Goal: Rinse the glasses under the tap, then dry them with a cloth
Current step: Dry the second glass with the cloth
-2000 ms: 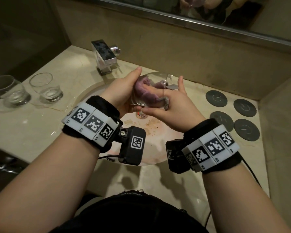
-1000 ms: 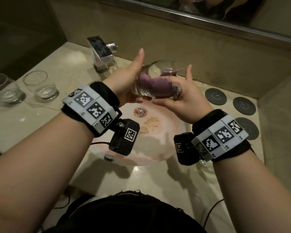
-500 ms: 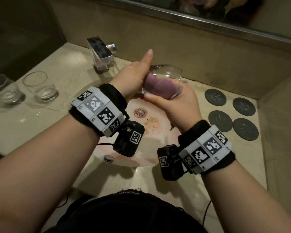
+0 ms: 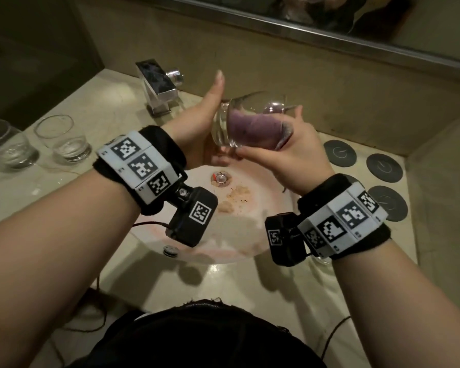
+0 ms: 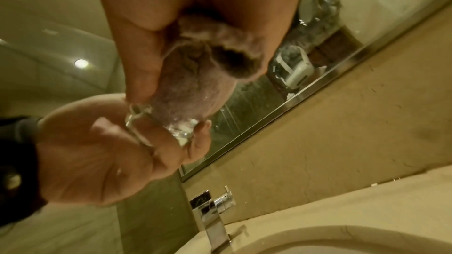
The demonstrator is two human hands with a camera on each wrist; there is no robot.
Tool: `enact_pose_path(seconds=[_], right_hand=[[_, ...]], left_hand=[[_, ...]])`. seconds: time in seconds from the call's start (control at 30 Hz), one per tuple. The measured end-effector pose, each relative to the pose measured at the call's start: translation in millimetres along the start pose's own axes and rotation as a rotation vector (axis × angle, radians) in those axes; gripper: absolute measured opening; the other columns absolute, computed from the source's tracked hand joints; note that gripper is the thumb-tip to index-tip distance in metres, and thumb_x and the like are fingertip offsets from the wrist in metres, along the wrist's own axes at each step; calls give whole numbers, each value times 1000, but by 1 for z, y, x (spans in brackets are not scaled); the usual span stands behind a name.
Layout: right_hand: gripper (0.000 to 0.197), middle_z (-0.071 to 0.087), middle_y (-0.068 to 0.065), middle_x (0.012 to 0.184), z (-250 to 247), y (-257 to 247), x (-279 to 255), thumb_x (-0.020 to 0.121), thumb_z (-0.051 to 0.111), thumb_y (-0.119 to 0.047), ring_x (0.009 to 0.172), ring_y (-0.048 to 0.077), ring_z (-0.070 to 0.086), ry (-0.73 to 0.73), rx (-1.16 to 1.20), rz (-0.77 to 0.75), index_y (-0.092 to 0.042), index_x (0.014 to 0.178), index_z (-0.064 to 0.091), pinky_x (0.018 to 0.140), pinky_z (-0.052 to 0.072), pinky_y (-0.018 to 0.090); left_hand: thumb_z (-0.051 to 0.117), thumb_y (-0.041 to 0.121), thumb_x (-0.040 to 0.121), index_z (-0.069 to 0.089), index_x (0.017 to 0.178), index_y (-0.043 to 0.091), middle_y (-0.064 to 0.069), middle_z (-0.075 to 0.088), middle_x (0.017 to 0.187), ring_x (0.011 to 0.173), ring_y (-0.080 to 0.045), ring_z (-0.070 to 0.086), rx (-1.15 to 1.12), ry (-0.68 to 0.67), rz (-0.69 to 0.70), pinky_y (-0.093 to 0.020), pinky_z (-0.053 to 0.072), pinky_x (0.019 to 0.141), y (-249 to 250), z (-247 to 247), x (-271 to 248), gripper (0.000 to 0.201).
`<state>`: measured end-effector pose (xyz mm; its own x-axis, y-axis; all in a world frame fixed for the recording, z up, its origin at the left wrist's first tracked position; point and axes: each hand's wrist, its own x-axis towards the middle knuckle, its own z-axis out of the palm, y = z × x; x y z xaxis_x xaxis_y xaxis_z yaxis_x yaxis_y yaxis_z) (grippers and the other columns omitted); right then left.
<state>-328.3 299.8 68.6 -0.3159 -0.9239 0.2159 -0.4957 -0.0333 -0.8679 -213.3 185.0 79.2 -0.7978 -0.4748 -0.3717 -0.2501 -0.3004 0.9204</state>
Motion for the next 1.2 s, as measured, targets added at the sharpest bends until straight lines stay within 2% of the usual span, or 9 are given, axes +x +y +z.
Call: enact_pose_path(seconds=[0.13, 0.27, 0.4, 0.57, 0.73, 0.83, 0.93, 1.03, 1.2], right_hand=[[29, 62, -30, 72, -3, 2, 0, 71, 81, -22, 85, -17, 58, -5, 8, 19, -36, 85, 59, 118, -2, 48], [29, 71, -22, 85, -1, -3, 0, 66, 82, -22, 91, 0, 67, -27, 111, 56, -33, 87, 65, 110, 24, 61], [39, 70, 3, 98, -7, -6, 2, 68, 74, -4, 88, 13, 69, -66, 529, 270, -10, 105, 62, 81, 55, 27], [34, 59, 21, 91, -3, -6, 6, 71, 70, -12, 83, 43, 54, 2, 797, 378, -7, 103, 60, 60, 40, 32], [24, 46, 10, 58, -21, -6, -1, 78, 59, -24, 39, 16, 41, -156, 556, 294, -12, 98, 58, 34, 31, 21], [22, 59, -1, 69, -18, -14, -9, 81, 54, -24, 51, 11, 53, -261, 438, 157, -20, 103, 58, 41, 39, 16], [32, 65, -8, 109, -17, -21, -10, 84, 56, -33, 97, -1, 63, -382, 247, 30, -29, 115, 52, 86, 51, 20], [47, 60, -6, 127, -26, -21, -2, 84, 44, -56, 119, 2, 50, -483, -188, -120, -33, 125, 50, 117, 10, 53], [81, 62, -5, 124, -23, -21, 10, 77, 21, -73, 129, 12, 46, -447, -846, -321, -27, 142, 39, 106, -30, 40]], left_hand=[[28, 65, 91, 60, 89, 8, -3, 57, 58, 39, -9, 42, 30, 119, 22, -13, 28, 38, -1, 5, 4, 66], [33, 59, 93, 56, 85, 12, -4, 53, 64, 41, -10, 42, 48, 241, 60, -16, 30, 44, -3, 7, 5, 54], [29, 45, 100, 40, 106, 21, 2, 49, 83, 65, -8, 51, 488, 376, 340, -16, 41, 50, -3, 11, -3, 27], [33, 47, 97, 46, 98, 25, 7, 51, 80, 67, -2, 53, 434, 391, 392, -16, 41, 52, 9, 2, -2, 26], [28, 53, 96, 53, 70, 19, 8, 51, 45, 42, -9, 43, 53, 275, 192, -12, 32, 39, -2, -6, -1, 50], [27, 54, 95, 53, 77, 10, -4, 45, 56, 37, -12, 36, -58, 132, 138, -13, 26, 36, -6, -9, 1, 54], [28, 52, 94, 54, 77, 7, -7, 44, 60, 34, -11, 33, -136, 96, 73, -10, 25, 34, -7, -5, 1, 55], [28, 51, 94, 52, 62, 10, -4, 38, 51, 31, -9, 28, -178, 83, 30, -9, 19, 37, -6, -2, -1, 57], [25, 52, 93, 45, 64, 13, 0, 30, 47, 32, -8, 23, -159, 95, 12, -8, 14, 40, 2, -3, -2, 52]])
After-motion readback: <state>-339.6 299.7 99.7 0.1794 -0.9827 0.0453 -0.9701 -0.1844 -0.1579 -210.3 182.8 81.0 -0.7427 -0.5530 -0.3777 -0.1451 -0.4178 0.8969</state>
